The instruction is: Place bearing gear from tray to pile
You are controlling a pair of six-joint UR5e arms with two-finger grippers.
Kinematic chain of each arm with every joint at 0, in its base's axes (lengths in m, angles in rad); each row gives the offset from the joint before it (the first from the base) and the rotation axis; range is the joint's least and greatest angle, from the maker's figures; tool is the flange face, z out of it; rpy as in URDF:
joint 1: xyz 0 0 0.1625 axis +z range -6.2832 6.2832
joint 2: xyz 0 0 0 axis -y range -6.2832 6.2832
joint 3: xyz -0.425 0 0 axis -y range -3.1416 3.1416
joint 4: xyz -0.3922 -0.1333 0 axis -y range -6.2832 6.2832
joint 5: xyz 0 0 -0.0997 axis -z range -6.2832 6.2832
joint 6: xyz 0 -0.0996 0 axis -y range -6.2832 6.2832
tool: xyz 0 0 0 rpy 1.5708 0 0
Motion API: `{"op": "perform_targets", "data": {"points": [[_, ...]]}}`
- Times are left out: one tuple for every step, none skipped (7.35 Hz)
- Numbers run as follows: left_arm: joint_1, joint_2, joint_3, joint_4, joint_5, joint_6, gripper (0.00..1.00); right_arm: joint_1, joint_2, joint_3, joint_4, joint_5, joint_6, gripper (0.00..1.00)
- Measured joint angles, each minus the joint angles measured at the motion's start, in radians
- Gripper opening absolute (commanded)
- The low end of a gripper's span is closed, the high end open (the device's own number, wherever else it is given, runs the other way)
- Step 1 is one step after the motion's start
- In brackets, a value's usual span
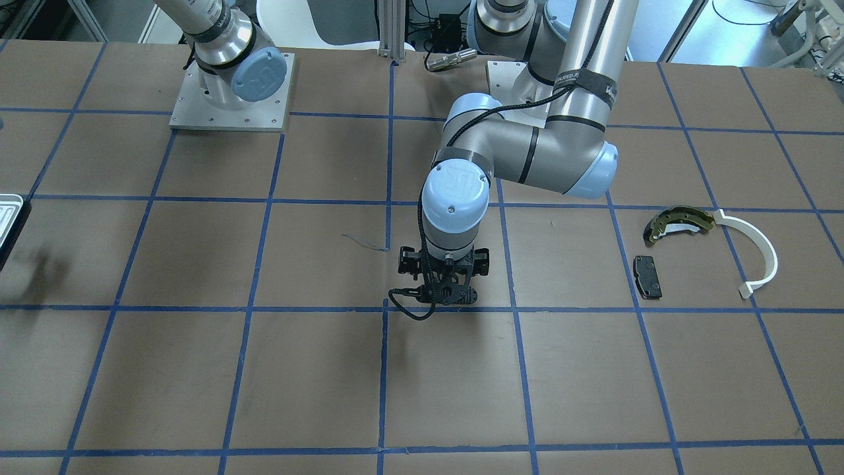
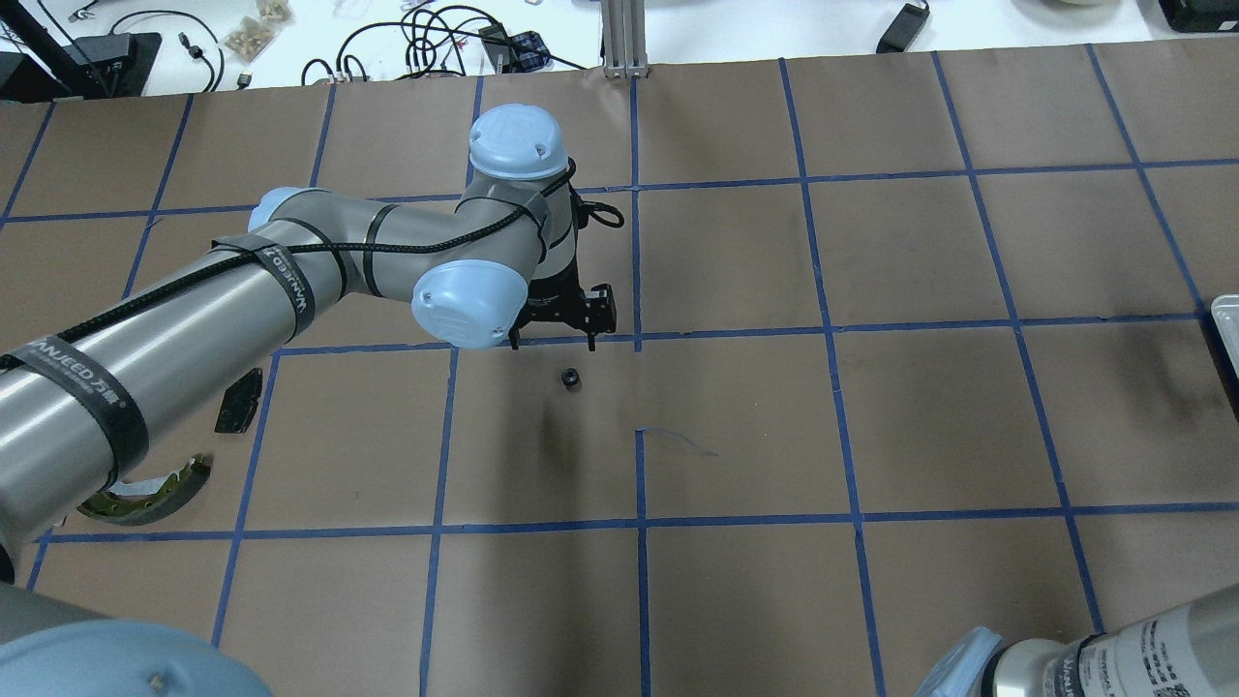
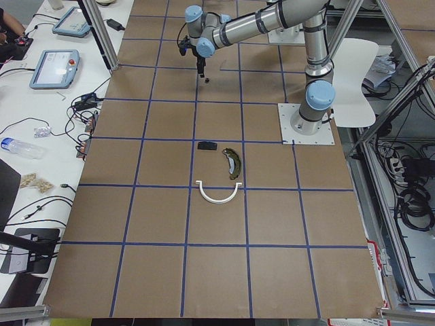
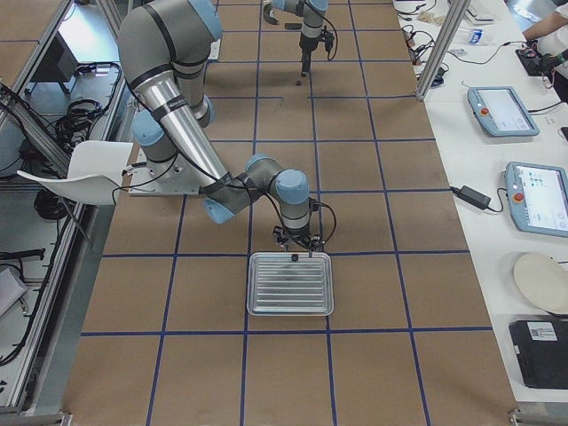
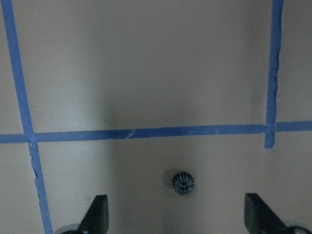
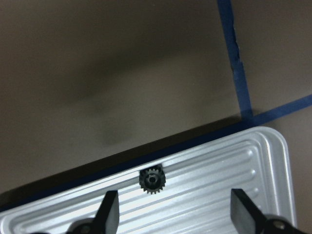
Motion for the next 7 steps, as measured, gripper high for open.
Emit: {"op": "perform_targets", "data": {"points": [[0.000, -0.013, -0.019, 0.027, -0.001, 0.001, 0.91, -0.010, 0.004, 0.001, 0.003, 0.011, -0.032, 0.81], [-0.001, -0.025, -0.034, 0.047, -0.003, 0.002, 0.90, -0.021, 0.018, -0.002, 0.012, 0.018, -0.053, 0.81], [-0.001, -0.036, -0.041, 0.057, -0.007, 0.002, 0.83, -0.027, 0.037, -0.005, 0.017, 0.024, -0.066, 0.81], [-0.001, -0.046, -0.044, 0.063, -0.014, 0.002, 0.80, -0.031, 0.054, -0.014, 0.021, 0.030, -0.071, 0.78], [-0.001, -0.051, -0.045, 0.068, -0.018, 0.002, 0.77, -0.033, 0.063, -0.026, 0.034, 0.033, -0.073, 0.61], [-0.001, -0.054, -0.046, 0.070, -0.020, 0.003, 0.72, -0.033, 0.067, -0.036, 0.050, 0.034, -0.075, 0.60], [-0.003, -0.055, -0.046, 0.070, -0.020, 0.003, 0.62, -0.033, 0.067, -0.039, 0.059, 0.034, -0.074, 0.60]]}}
